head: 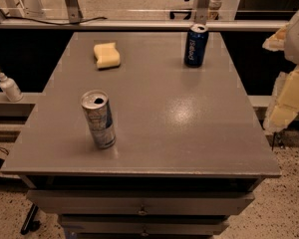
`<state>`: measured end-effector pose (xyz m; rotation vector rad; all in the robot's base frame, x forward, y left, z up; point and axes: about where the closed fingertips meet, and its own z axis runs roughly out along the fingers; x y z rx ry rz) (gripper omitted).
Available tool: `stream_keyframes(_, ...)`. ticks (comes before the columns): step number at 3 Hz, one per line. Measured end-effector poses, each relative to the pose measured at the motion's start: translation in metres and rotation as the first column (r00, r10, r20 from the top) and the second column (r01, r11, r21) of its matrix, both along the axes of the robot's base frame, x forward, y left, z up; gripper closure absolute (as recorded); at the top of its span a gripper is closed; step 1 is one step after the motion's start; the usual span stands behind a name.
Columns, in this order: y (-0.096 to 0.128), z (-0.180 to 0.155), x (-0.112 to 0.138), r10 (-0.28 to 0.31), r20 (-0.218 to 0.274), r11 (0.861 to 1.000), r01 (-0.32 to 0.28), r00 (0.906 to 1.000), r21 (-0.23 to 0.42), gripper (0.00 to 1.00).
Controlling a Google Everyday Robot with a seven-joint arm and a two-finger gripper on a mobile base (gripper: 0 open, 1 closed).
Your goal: Knock redbull can over
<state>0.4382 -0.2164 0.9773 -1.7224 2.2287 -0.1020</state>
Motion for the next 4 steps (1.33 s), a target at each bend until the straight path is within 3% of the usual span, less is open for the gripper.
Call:
stream_keyframes(1, 0.0, 0.0, 0.0, 0.001, 0.003, 1.0, -0.001, 1.0, 0.002, 0.0)
stream_keyframes(2, 0.011, -0.01, 0.0, 0.018, -0.016, 0.996, -0.016, 0.9997, 0.084, 0.0)
stream_keyframes(3, 0.041, -0.028, -0.001, 0.057, -0.014, 0.974, -0.053, 0.9983, 0.222, 0.0)
stream_keyframes(4, 0.08, -0.046, 0.003, 0.087, 0.004, 0.926, -0.083, 0.9962, 0.369, 0.0)
